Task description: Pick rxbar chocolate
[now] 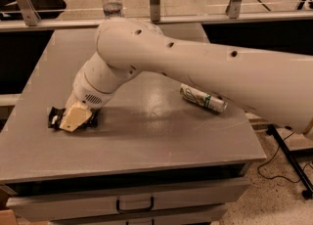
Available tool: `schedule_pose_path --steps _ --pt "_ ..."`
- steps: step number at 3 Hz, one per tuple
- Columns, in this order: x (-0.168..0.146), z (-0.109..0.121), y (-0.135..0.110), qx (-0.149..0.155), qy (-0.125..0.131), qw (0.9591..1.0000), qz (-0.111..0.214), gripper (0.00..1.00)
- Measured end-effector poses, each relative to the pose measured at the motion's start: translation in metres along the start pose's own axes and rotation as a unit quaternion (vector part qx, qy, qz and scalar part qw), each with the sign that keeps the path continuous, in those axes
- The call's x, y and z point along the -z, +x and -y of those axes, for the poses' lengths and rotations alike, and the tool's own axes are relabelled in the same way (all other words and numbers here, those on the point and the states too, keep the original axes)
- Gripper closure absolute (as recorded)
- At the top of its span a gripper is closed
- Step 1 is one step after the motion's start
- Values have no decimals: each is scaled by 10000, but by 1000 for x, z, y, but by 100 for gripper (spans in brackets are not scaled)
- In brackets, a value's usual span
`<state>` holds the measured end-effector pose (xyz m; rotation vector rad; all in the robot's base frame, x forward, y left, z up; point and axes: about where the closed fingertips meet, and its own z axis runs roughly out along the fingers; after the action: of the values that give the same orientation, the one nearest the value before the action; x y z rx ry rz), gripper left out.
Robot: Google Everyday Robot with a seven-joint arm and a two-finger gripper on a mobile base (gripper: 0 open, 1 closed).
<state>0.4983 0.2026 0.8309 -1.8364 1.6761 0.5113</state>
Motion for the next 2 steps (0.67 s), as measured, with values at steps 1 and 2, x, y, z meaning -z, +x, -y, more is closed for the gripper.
schedule_pose_path --steps 1,2 --pt "19 14 -30 202 115 9985 491 100" --pt "65 46 -73 408 401 9857 1586 100"
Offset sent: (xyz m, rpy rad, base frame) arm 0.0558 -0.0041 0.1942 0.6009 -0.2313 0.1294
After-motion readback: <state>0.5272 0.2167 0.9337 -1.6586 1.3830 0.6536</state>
